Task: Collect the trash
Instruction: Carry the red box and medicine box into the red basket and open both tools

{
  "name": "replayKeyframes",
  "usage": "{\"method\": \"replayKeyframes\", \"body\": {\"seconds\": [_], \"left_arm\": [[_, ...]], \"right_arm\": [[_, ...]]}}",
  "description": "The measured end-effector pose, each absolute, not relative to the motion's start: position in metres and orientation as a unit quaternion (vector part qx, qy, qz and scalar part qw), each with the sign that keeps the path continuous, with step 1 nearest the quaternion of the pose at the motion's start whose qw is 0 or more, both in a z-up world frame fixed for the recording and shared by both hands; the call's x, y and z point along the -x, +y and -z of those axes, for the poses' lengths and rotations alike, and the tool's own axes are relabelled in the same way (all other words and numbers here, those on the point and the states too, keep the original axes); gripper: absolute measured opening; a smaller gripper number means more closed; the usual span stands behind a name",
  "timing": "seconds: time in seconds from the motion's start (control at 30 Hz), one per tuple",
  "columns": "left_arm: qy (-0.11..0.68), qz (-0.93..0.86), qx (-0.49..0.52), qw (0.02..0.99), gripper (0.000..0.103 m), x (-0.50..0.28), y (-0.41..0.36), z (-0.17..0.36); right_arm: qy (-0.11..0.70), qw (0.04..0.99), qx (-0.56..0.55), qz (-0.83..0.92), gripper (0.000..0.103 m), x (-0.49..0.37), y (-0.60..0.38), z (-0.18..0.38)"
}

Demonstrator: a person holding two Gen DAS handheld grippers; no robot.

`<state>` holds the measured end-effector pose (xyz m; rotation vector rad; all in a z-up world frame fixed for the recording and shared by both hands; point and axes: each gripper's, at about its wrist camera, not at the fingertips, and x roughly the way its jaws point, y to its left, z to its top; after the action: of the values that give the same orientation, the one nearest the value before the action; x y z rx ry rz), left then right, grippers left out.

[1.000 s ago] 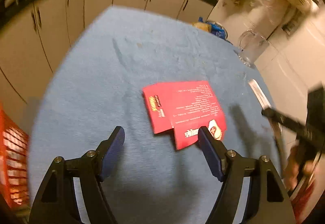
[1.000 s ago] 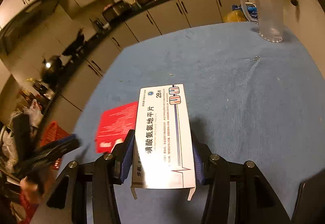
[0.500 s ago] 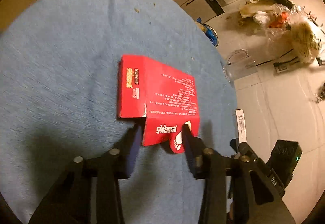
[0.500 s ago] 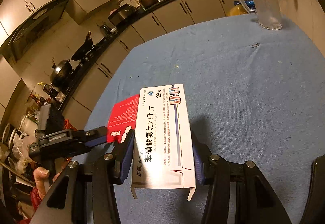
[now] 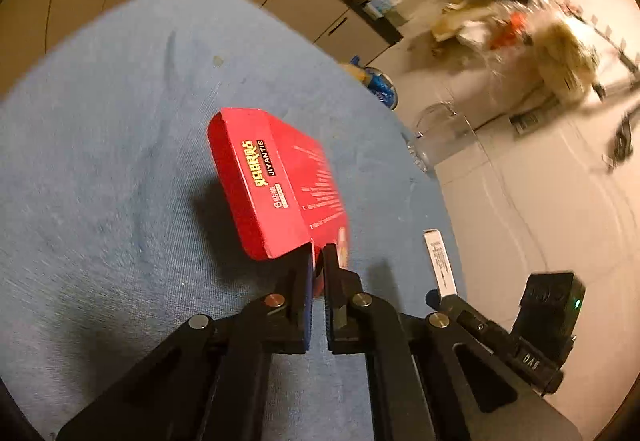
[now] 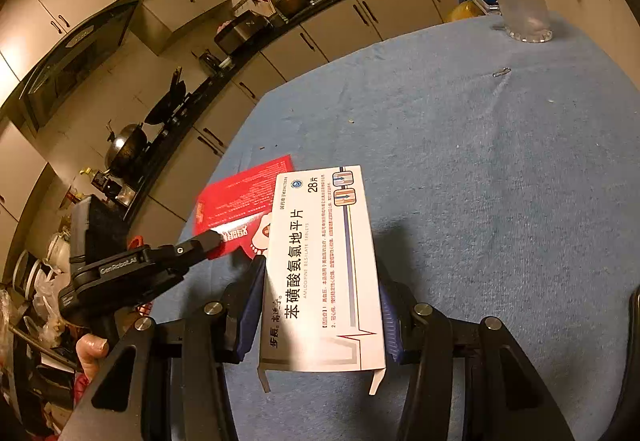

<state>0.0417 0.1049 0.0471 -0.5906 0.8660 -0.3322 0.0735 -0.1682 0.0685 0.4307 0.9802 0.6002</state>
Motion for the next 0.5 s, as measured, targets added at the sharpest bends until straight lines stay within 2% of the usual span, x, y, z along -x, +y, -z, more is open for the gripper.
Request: {"method": "replayKeyframes", "body": {"seconds": [0.23, 0.5], "left_arm": [[0.377, 0.147, 0.193, 0.894, 0.001, -0.014, 0.097, -0.079], [0.354, 0.138, 0.162, 0.911, 0.001, 0.022, 0.109, -0.098]], "right_arm": [[0.452, 0.821, -0.195, -0.29, 0.054, -0.061, -0.157, -0.075], [0.455, 0.813, -0.19, -0.311, 0.054, -0.049, -0.133, -0.077]]}}
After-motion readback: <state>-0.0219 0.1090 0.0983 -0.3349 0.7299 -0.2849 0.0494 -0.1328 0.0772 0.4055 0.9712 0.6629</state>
